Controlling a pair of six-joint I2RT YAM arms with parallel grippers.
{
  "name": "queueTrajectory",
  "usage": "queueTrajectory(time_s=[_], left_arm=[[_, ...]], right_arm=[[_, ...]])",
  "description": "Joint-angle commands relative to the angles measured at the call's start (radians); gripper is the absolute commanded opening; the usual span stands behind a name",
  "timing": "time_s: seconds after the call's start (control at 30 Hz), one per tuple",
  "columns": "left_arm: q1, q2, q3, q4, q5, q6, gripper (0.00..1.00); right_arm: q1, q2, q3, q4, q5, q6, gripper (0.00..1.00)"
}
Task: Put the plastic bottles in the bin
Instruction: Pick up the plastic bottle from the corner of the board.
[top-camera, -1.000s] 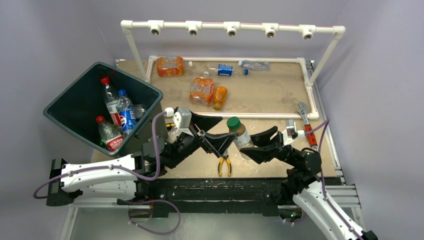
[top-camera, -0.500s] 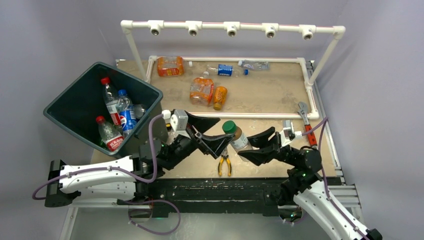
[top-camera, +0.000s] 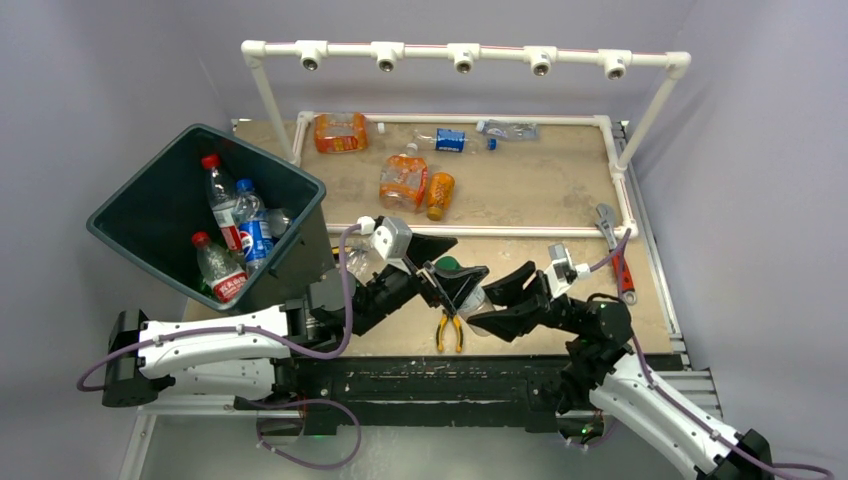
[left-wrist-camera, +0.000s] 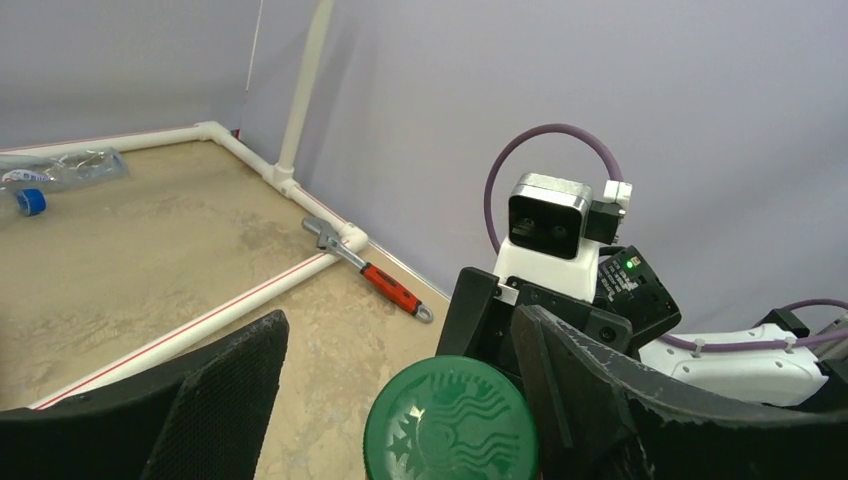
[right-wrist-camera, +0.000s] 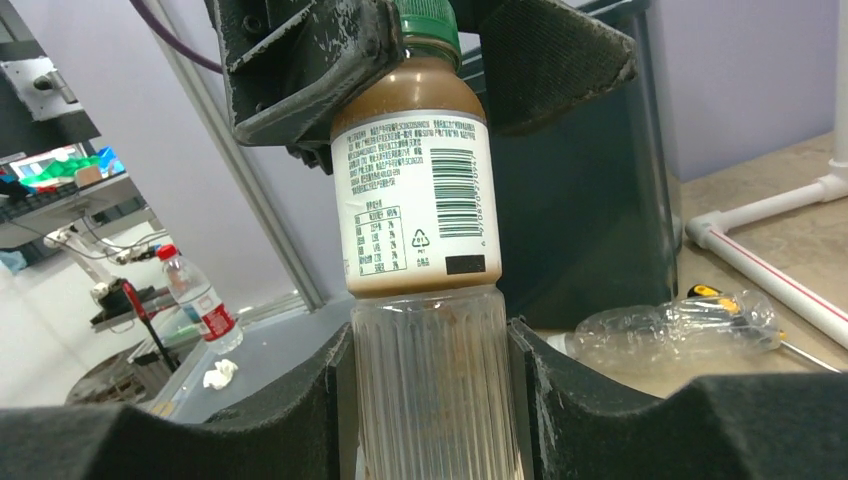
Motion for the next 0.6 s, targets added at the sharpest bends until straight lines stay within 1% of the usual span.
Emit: queueTrajectory(time_s=[0.0,0.07,0.1,0.17,0.2,0.33,0.37,0.47,0.57], left_arm=[[-0.005,-0.007,0.033,0.015,-0.031,0.005,0.8],[-0.005,-0.013,0.021,0.025,-0.03,-0.001,0.75],[-0.005,-0.018,0.017,0.03,-0.027,-0.003,0.7],[-0.005,-0.029,0.006,0.034,-0.02,-0.011,0.66],[-0.005,-0.036,0.003,0.034,-0.016,-0.017,0.66],[-0.005,-0.073,-0.024,0.035,0.002,-0.05,0.76],[-0.005,-0.087,-0.035,0.037,0.007,-0.056,0.78],[-0.005,-0.13,-0.068,0.05,0.019,-0.076,0.78],[-0.005,-0.144,-0.083,0.058,0.03,-0.08,0.74]], right_arm=[[0.04,0.023,0.003,0.091,0.05,-0.011,0.28],[0.058,0.036,0.001,0.1,0.069,-0.015,0.28],[0.066,0.037,-0.002,0.099,0.084,-0.018,0.28],[0.077,0.022,-0.014,0.093,0.124,-0.024,0.28],[0.078,0.011,-0.021,0.092,0.145,-0.026,0.28],[0.079,-0.061,-0.052,0.072,0.238,-0.027,0.28],[0.078,-0.074,-0.057,0.064,0.259,-0.026,0.27],[0.08,-0.089,-0.057,0.059,0.294,-0.027,0.27],[0.079,-0.051,-0.049,0.087,0.282,-0.021,0.27]])
